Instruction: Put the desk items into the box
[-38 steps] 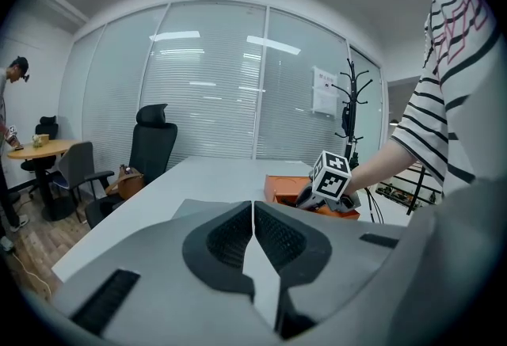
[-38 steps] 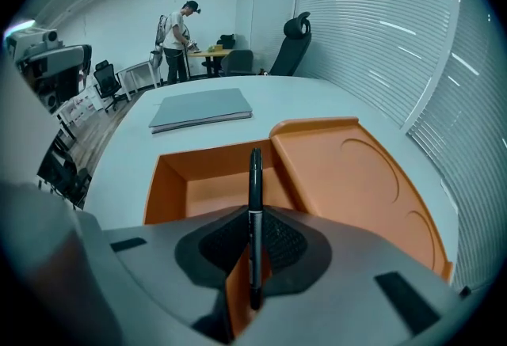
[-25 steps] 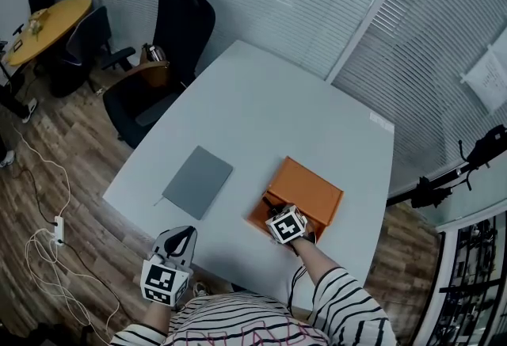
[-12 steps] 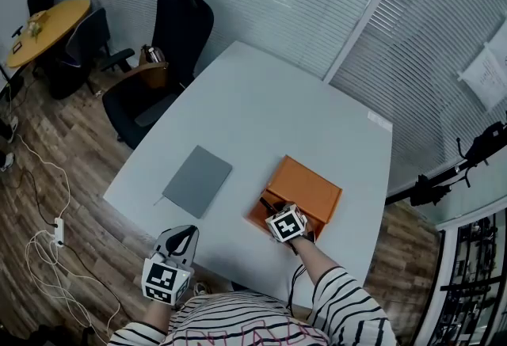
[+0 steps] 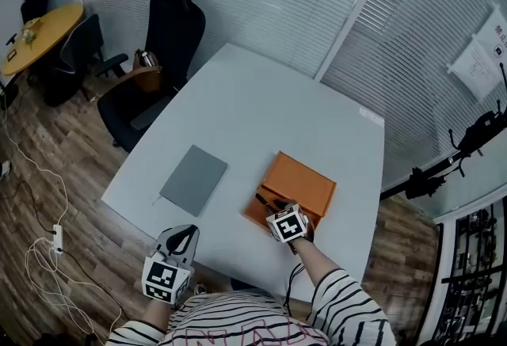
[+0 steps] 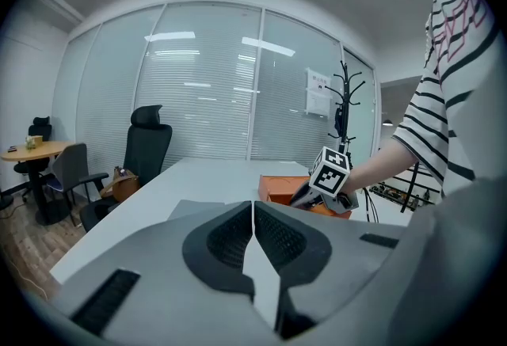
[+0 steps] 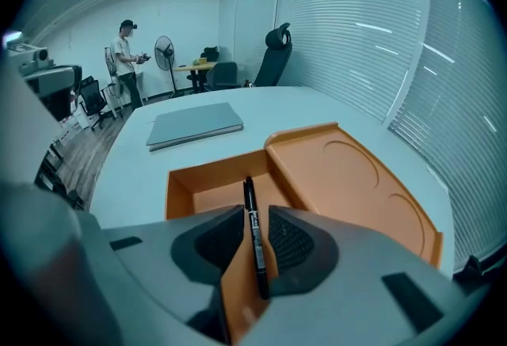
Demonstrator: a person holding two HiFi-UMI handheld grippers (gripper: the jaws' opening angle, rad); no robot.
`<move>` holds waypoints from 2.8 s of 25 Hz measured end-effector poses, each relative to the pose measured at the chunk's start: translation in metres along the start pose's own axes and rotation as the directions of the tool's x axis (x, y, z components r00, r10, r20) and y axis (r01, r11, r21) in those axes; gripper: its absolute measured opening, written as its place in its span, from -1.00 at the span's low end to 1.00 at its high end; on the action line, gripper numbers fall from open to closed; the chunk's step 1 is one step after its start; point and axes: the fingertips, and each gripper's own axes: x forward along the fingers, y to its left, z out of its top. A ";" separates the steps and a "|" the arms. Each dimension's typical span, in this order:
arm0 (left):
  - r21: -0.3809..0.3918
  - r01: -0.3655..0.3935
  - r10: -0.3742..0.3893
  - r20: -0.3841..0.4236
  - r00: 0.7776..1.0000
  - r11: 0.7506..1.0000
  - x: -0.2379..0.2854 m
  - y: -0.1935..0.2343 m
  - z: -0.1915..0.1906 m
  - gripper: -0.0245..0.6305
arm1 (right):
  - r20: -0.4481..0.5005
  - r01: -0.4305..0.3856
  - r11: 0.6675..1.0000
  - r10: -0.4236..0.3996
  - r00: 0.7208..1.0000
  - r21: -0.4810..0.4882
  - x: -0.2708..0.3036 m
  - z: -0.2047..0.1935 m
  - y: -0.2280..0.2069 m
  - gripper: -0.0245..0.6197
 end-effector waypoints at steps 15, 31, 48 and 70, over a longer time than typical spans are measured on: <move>0.064 0.109 -0.110 0.013 0.994 0.992 -0.022 -0.027 -0.002 -0.84 | 0.303 0.143 0.964 -0.209 0.930 0.225 -0.107 0.018 0.009 -0.77; 0.109 0.197 -0.203 0.040 0.978 0.974 -0.057 -0.053 -0.013 -0.84 | 0.491 0.141 0.914 -0.329 0.807 0.381 -0.216 -0.002 0.072 -0.83; 0.122 0.236 -0.242 0.036 0.970 0.964 -0.072 -0.070 -0.022 -0.84 | 0.544 0.074 0.870 -0.368 0.754 0.487 -0.263 -0.044 0.120 -0.84; 0.102 0.241 -0.242 -0.004 0.970 0.965 -0.058 -0.088 -0.035 -0.84 | 0.506 0.057 0.862 -0.347 0.790 0.503 -0.254 -0.075 0.124 -0.84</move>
